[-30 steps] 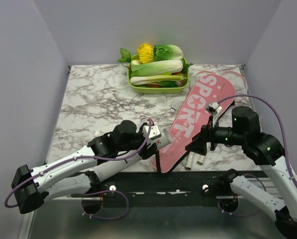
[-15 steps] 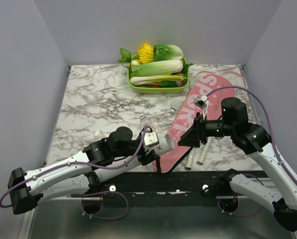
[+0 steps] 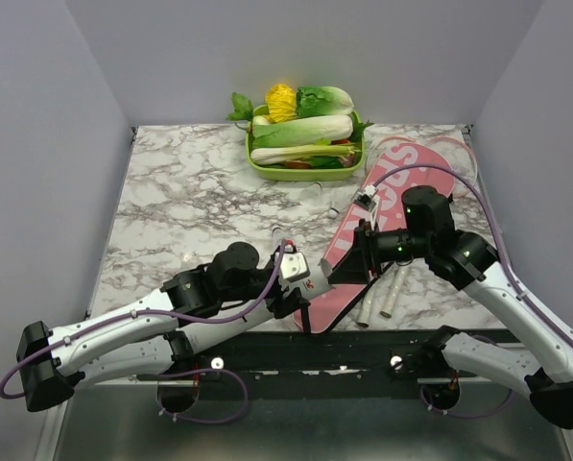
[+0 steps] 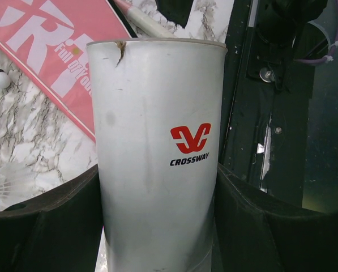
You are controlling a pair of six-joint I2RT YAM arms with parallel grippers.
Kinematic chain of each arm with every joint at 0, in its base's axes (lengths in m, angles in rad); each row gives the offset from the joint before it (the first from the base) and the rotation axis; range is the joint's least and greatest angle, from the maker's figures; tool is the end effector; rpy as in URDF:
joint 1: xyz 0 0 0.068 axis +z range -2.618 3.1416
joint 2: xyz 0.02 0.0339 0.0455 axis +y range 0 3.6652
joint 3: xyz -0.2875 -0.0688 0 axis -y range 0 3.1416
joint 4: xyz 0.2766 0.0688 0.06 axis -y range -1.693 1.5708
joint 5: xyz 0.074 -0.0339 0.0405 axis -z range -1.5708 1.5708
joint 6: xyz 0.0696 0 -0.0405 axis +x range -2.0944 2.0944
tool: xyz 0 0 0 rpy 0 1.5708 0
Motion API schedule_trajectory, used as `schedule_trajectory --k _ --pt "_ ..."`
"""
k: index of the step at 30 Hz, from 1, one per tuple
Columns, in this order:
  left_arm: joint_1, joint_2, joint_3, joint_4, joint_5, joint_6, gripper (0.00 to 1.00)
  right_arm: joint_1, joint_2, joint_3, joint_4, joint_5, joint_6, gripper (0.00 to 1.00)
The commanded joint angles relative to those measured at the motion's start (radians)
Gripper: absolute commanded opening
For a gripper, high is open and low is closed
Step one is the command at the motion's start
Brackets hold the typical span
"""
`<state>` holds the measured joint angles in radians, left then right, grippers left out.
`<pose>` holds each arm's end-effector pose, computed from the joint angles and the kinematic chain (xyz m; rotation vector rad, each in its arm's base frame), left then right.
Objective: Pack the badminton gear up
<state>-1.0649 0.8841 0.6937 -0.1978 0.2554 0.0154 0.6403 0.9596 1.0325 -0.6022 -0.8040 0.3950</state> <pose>0.1065 -0.2285 0.2889 1.2110 1.6744 -0.9213 0.1562 0.1788 0.3672 -0.8003 2.1143 1.4348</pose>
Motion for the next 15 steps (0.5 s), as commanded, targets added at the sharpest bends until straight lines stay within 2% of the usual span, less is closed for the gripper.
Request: schedule_trajectory --k 1,4,8,10,14,15 --pt "-0.009 -0.019 -0.011 -0.019 0.008 -0.040 0.00 0.038 0.027 -0.014 0.056 0.026 0.031 0.56" --pt "-0.009 -0.030 -0.014 -0.020 -0.002 -0.038 0.00 0.051 0.039 -0.012 0.064 0.040 0.034 0.53" --pt "-0.009 -0.039 -0.019 -0.020 -0.007 -0.034 0.00 0.064 0.057 -0.009 0.081 0.037 0.041 0.44" --pt "-0.009 -0.040 -0.020 -0.022 -0.011 -0.034 0.00 0.070 0.057 -0.009 0.088 0.032 0.047 0.34" --pt "-0.007 -0.048 -0.023 -0.020 -0.016 -0.037 0.00 0.078 0.059 -0.011 0.093 0.034 0.047 0.26" --pt "-0.009 -0.050 -0.023 -0.020 -0.016 -0.037 0.00 0.079 0.059 -0.014 0.094 0.034 0.048 0.20"
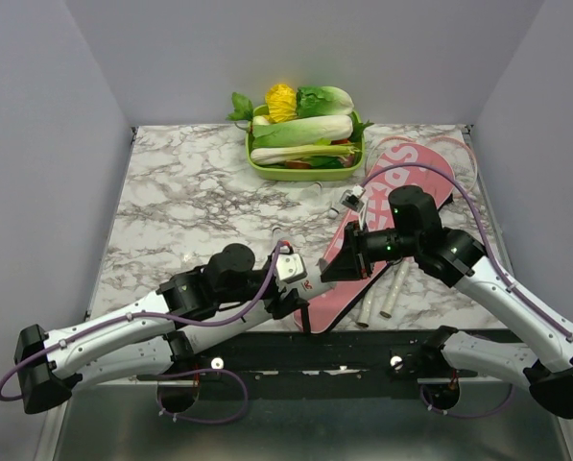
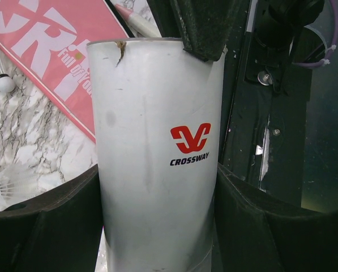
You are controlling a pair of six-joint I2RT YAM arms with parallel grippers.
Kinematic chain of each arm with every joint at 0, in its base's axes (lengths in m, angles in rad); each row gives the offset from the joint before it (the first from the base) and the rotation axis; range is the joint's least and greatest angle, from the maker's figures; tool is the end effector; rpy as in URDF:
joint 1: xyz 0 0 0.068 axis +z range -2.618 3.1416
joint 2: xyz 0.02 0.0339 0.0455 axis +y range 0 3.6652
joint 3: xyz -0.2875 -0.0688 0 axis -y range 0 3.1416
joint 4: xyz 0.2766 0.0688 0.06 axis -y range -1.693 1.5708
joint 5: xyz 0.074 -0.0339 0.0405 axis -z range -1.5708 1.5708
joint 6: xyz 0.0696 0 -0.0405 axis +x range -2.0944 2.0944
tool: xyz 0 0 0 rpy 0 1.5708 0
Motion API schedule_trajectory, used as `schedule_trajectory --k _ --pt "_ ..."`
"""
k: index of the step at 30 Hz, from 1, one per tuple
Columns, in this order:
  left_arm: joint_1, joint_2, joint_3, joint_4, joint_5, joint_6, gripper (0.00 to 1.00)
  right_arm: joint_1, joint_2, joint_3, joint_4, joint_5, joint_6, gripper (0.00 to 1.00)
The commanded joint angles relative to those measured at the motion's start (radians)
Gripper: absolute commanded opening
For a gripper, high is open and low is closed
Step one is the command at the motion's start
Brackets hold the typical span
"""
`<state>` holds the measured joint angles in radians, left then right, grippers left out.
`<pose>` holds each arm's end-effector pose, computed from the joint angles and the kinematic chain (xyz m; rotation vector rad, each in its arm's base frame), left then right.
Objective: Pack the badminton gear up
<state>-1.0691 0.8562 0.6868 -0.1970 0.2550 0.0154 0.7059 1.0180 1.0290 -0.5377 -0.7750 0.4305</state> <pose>0.1031 -0.2244 0.2925 1.2048 1.6519 -0.9296 0.1601 0.2005 0.3590 -0.8240 2.1351 1.4561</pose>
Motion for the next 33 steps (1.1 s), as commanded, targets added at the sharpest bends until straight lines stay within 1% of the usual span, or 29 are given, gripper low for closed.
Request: schedule_trajectory --k 1,4,5,11,20,22,23,24,25,26,27,29,30,32,33 --pt "-0.005 -0.025 -0.018 -0.018 -0.016 -0.035 0.00 0.015 -0.001 -0.012 0.030 0.005 0.016 0.17" --pt "-0.005 -0.031 -0.023 -0.010 -0.014 -0.037 0.00 0.018 -0.012 -0.015 0.038 -0.001 0.022 0.03" --pt "-0.005 -0.035 -0.024 -0.007 -0.013 -0.037 0.00 0.020 -0.015 -0.015 0.042 -0.012 0.022 0.01" --pt "-0.005 -0.055 -0.038 0.014 0.012 -0.043 0.00 0.018 -0.073 -0.037 0.096 -0.092 0.019 0.01" --pt "-0.006 -0.082 -0.049 0.022 0.027 -0.046 0.00 0.018 -0.111 -0.058 0.078 -0.086 -0.019 0.01" --pt "-0.006 -0.086 -0.049 0.021 0.023 -0.048 0.00 0.018 -0.113 -0.050 0.065 -0.051 -0.030 0.01" --pt "-0.006 -0.089 -0.049 0.022 0.024 -0.048 0.00 0.018 -0.114 -0.040 0.035 -0.011 -0.032 0.01" --pt "-0.006 -0.089 -0.047 0.021 0.021 -0.049 0.00 0.018 -0.116 -0.032 0.019 0.093 -0.033 0.01" --pt "-0.006 -0.091 -0.049 0.021 0.020 -0.049 0.00 0.018 -0.104 -0.006 0.001 0.147 -0.042 0.01" --pt "-0.006 -0.091 -0.046 0.018 0.018 -0.049 0.00 0.018 -0.095 0.012 -0.057 0.216 -0.044 0.01" --pt "-0.006 -0.092 -0.047 0.018 0.017 -0.049 0.00 0.018 -0.078 0.028 -0.083 0.358 -0.042 0.01" --pt "-0.006 -0.091 -0.044 0.014 0.013 -0.048 0.00 0.018 -0.035 0.072 -0.145 0.494 -0.030 0.00" --pt "-0.008 -0.091 -0.044 0.010 0.012 -0.048 0.00 0.017 -0.023 0.083 -0.156 0.601 -0.024 0.01" --pt "-0.006 -0.091 -0.041 0.008 0.010 -0.048 0.00 0.012 0.014 0.107 -0.182 0.701 0.004 0.01" --pt "-0.008 -0.091 -0.043 0.010 0.012 -0.049 0.00 0.007 0.025 0.112 -0.191 0.814 0.013 0.01"
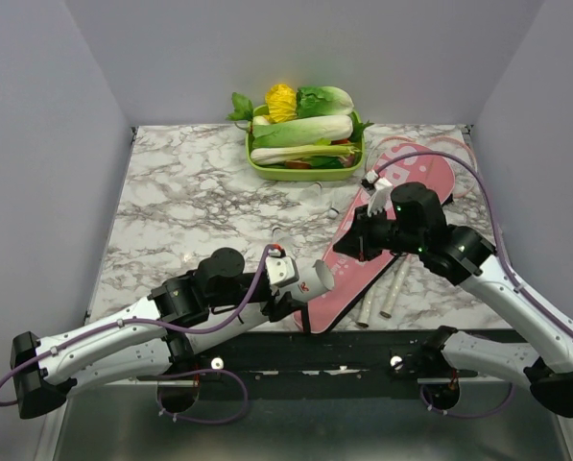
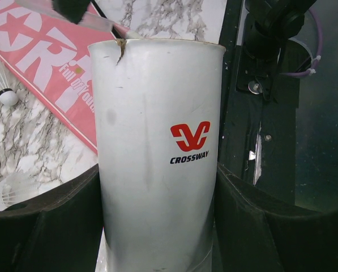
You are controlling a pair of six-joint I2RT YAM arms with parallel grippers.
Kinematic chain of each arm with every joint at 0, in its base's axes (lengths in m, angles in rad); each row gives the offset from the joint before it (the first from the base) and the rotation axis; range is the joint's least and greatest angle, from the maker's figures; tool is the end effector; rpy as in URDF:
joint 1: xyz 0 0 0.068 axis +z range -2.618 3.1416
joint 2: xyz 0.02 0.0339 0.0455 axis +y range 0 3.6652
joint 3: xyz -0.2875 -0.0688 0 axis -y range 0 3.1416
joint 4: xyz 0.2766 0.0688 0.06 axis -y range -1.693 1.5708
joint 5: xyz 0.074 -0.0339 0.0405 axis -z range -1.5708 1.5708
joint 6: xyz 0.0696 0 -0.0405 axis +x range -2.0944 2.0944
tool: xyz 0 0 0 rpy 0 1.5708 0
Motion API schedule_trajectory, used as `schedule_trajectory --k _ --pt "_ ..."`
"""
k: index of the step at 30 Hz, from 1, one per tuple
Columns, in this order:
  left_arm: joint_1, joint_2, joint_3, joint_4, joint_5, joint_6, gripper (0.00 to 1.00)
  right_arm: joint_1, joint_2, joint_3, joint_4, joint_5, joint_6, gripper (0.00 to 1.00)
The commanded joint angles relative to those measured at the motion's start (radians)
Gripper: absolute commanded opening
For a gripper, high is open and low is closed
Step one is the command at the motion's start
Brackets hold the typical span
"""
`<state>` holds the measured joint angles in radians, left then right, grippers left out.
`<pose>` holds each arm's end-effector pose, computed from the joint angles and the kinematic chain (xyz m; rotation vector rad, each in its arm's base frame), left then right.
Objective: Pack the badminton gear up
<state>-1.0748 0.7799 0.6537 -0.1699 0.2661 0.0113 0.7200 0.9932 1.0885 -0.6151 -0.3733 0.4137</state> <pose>0.0946 -0.2132 0.2992 1.1826 1.5823 -0.9648 0.1736 0.1860 0.3715 -0.5799 2.1605 1.0467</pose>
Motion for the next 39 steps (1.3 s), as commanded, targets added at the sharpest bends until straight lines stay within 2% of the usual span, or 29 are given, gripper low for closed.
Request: schedule_trajectory --k 1,3,7,10,14,21,29,30,31,33,36,37,39 --pt "-0.002 -0.014 -0.009 -0.016 0.001 -0.047 0.00 -0.028 0.062 0.057 -0.123 0.460 0.052 0.01" --pt "-0.002 -0.013 -0.008 -0.014 0.002 -0.047 0.00 -0.072 0.087 0.048 -0.130 0.537 0.079 0.01" --pt "-0.004 -0.010 -0.008 -0.016 0.005 -0.050 0.00 -0.267 0.133 0.004 -0.107 0.557 0.115 0.00" --pt "-0.004 -0.007 -0.006 -0.016 0.004 -0.053 0.00 -0.345 0.200 0.001 -0.065 0.585 0.116 0.01" --pt "-0.004 0.007 -0.002 -0.020 0.013 -0.054 0.00 -0.410 0.327 0.037 0.027 0.599 0.122 0.01" --pt "-0.007 -0.007 -0.003 -0.031 -0.022 -0.053 0.00 -0.517 0.588 0.175 0.031 0.588 0.099 0.01" --pt "-0.008 0.016 -0.002 -0.033 -0.013 -0.051 0.00 -0.550 0.705 0.200 0.069 0.582 0.065 0.01" --pt "-0.007 0.022 0.001 -0.039 -0.011 -0.048 0.00 -0.551 0.713 0.203 0.069 0.585 0.063 0.02" --pt "-0.007 0.025 0.003 -0.042 -0.008 -0.047 0.00 -0.553 0.732 0.211 0.069 0.586 0.063 0.08" --pt "-0.008 0.030 0.003 -0.043 -0.008 -0.047 0.00 -0.553 0.746 0.218 0.064 0.587 0.060 0.13" --pt "-0.008 0.021 0.000 -0.039 -0.018 -0.048 0.00 -0.551 0.765 0.232 0.063 0.571 0.054 0.27" --pt "-0.008 0.021 0.000 -0.037 -0.019 -0.048 0.00 -0.553 0.769 0.235 0.064 0.567 0.053 0.36" --pt "-0.008 0.019 -0.002 -0.039 -0.022 -0.048 0.00 -0.551 0.779 0.246 0.057 0.568 0.048 0.41"
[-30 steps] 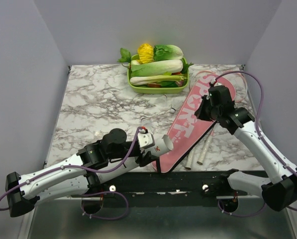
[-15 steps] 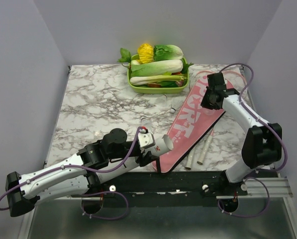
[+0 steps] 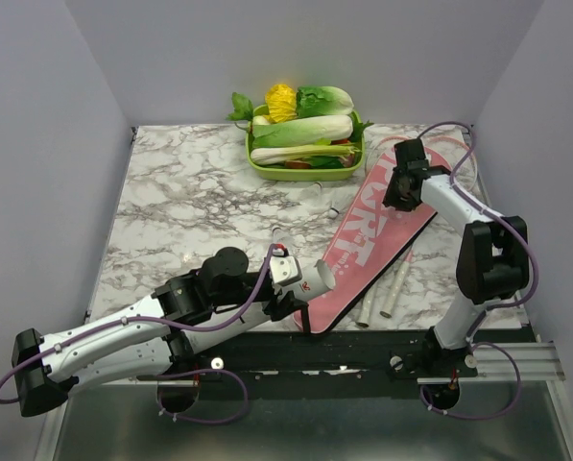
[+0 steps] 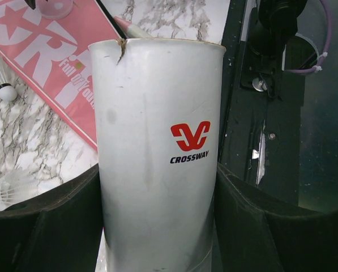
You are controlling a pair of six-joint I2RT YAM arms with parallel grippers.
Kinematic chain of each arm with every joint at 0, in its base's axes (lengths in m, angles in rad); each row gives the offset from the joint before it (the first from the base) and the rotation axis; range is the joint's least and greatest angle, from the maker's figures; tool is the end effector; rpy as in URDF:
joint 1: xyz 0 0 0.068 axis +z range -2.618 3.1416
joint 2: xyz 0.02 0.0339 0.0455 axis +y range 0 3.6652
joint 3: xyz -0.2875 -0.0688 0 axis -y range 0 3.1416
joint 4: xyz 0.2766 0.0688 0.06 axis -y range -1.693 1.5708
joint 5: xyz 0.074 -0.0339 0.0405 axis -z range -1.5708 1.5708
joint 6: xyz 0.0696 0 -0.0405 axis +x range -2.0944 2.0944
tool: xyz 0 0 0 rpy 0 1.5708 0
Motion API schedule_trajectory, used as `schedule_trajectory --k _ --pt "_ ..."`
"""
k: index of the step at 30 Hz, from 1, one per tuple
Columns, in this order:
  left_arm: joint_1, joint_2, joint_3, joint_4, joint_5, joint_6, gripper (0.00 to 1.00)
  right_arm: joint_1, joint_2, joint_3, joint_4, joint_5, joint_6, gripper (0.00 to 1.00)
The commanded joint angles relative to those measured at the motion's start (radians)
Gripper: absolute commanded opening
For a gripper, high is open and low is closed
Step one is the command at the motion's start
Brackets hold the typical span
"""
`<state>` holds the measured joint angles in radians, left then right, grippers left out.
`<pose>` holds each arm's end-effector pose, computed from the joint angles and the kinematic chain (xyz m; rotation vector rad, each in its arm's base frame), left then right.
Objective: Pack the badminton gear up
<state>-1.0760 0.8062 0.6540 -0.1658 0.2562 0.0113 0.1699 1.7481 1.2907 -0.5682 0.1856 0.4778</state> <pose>0.0974 -0.2176 0.2942 1.1870 1.6056 -0.9508 0.4154 0.0582 0.2064 0.4598 2.5272 0.0019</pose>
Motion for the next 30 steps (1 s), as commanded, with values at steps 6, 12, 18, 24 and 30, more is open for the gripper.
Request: schedule_trajectory --k 6,12,18,24,30 --pt "-0.007 -0.021 -0.002 -0.043 -0.028 -0.047 0.00 0.006 -0.069 0.075 0.001 -0.053 -0.045 0.44" --pt "-0.007 -0.018 0.012 -0.069 -0.138 -0.056 0.00 0.085 -0.076 0.191 -0.059 -0.127 -0.175 0.53" --pt "-0.006 -0.009 0.022 -0.104 -0.248 -0.057 0.00 0.109 0.002 0.223 -0.016 -0.343 -0.304 0.64" --pt "-0.007 -0.025 0.016 -0.100 -0.294 -0.060 0.00 0.111 0.116 0.271 0.019 -0.400 -0.372 0.70" --pt "-0.007 -0.039 0.012 -0.097 -0.296 -0.066 0.00 0.111 0.178 0.306 0.073 -0.462 -0.442 0.73"
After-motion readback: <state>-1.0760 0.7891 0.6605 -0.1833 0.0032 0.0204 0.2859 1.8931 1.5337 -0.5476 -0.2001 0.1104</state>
